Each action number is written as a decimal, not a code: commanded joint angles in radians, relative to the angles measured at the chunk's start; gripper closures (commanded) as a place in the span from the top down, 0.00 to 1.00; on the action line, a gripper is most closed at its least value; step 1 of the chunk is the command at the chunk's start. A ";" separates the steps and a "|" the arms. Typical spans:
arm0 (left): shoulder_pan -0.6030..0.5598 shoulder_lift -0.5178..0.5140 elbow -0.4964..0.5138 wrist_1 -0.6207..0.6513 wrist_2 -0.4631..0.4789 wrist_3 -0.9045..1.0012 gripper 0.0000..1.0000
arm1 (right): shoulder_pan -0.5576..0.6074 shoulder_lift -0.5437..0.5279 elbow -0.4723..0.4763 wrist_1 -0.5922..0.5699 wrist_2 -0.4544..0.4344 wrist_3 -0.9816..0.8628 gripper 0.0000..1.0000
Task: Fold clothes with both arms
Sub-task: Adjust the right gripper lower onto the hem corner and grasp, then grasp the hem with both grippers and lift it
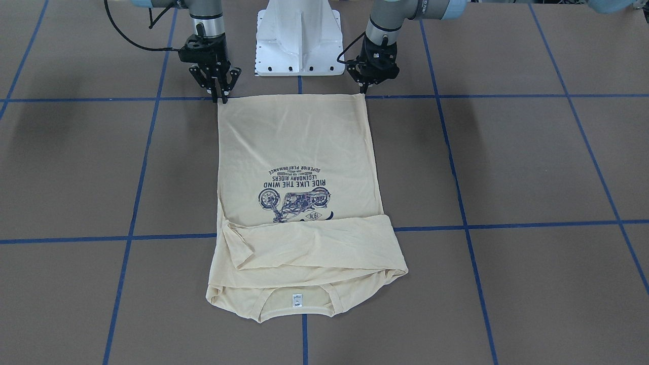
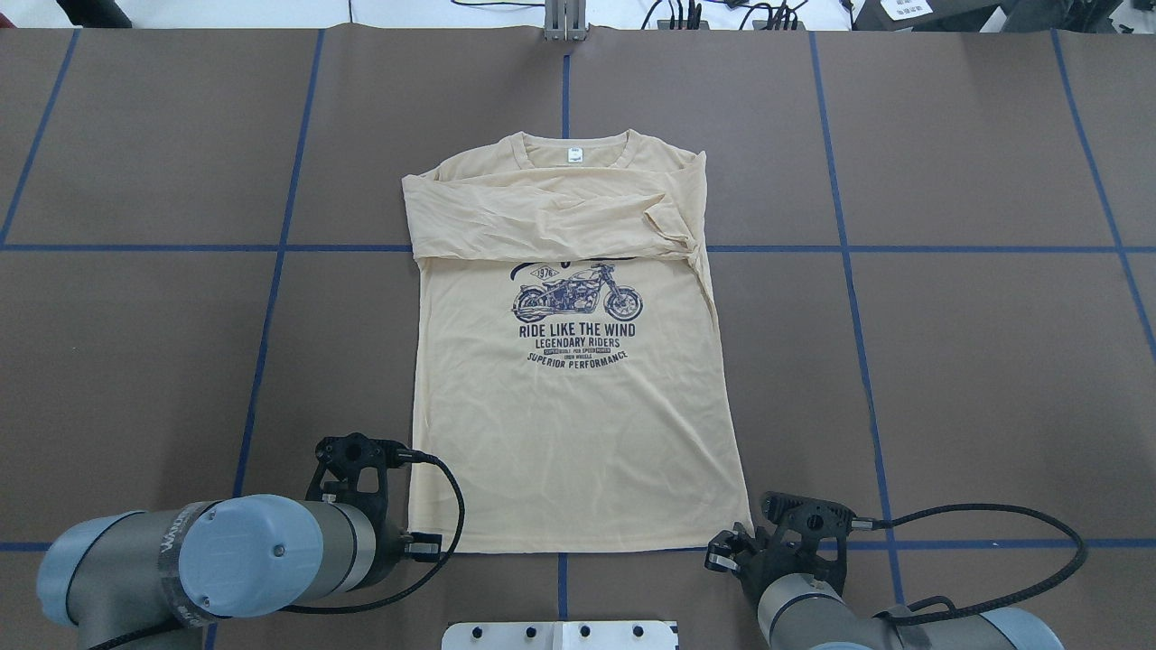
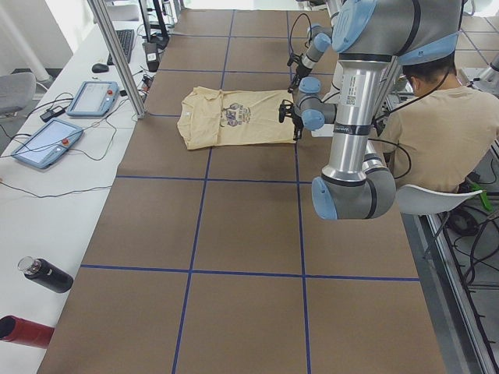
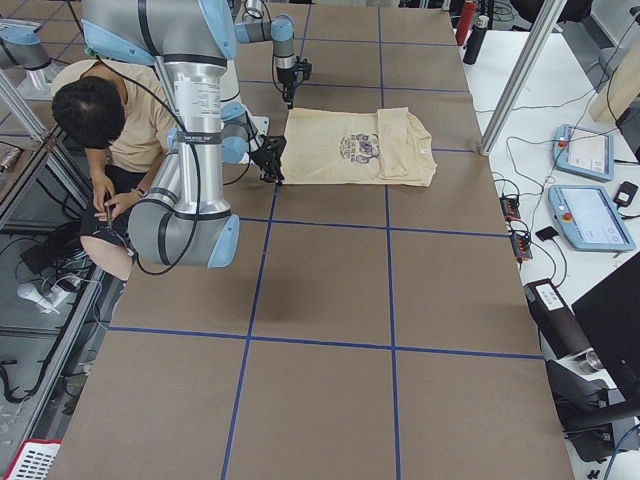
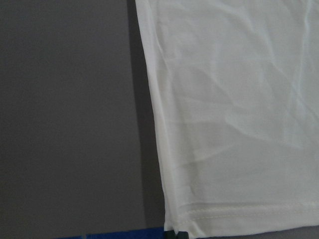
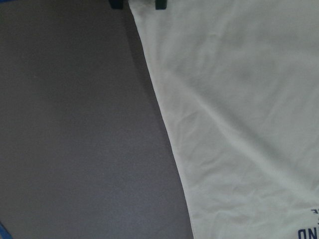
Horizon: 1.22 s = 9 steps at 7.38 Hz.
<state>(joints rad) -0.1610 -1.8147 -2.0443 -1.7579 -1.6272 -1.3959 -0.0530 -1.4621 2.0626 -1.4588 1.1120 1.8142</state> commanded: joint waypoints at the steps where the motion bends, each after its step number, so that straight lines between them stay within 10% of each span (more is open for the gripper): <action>1: 0.000 0.002 -0.005 0.000 0.000 0.000 0.00 | -0.002 0.005 -0.002 0.000 -0.001 -0.001 0.31; 2: 0.000 0.002 -0.005 0.000 0.000 0.002 0.00 | -0.001 0.009 0.001 -0.008 -0.001 -0.001 0.00; 6: -0.003 0.000 -0.034 0.005 0.000 0.009 0.00 | 0.022 0.006 0.084 -0.015 0.009 -0.009 0.00; 9: -0.009 0.005 -0.380 0.287 -0.110 0.032 0.00 | 0.001 -0.004 0.530 -0.374 0.165 -0.007 0.00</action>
<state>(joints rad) -0.1693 -1.8079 -2.2635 -1.6154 -1.6880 -1.3712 -0.0279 -1.4665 2.3905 -1.6469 1.2014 1.8062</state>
